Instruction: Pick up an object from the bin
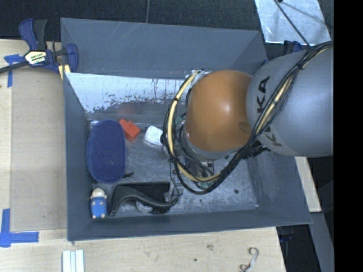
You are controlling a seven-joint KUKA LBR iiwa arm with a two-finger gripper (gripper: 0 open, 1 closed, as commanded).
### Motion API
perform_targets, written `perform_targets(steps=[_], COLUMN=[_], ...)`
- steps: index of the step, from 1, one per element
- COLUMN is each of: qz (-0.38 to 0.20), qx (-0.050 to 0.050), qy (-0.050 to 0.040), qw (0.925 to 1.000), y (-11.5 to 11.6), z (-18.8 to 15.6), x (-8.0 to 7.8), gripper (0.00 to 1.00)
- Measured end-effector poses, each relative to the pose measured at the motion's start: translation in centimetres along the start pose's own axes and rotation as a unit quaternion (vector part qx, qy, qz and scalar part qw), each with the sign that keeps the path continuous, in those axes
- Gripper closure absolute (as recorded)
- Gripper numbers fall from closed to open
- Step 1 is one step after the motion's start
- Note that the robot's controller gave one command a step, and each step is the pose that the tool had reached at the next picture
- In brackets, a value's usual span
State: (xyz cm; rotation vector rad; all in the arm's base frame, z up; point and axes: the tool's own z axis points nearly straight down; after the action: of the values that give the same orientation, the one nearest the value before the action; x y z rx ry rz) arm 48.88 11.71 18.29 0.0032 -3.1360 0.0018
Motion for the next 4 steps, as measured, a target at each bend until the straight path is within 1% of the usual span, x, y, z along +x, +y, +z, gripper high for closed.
perform_targets(steps=[1, 2, 3, 4], qz=[0.099, 0.1, 0.174, 0.27], qx=[-0.003, -0.004, -0.003, -0.001], qy=[-0.0079, -0.0098, -0.0055, -0.0019], qw=[0.995, 0.9949, 0.9847, 0.9628], y=[1.2, 1.2, 5.6, 4.7], z=[9.2, 9.1, 4.3, 4.8], x=[-1.1, -1.3, -1.5, 0.4], gripper=[0.0, 1.0, 1.0, 1.0])
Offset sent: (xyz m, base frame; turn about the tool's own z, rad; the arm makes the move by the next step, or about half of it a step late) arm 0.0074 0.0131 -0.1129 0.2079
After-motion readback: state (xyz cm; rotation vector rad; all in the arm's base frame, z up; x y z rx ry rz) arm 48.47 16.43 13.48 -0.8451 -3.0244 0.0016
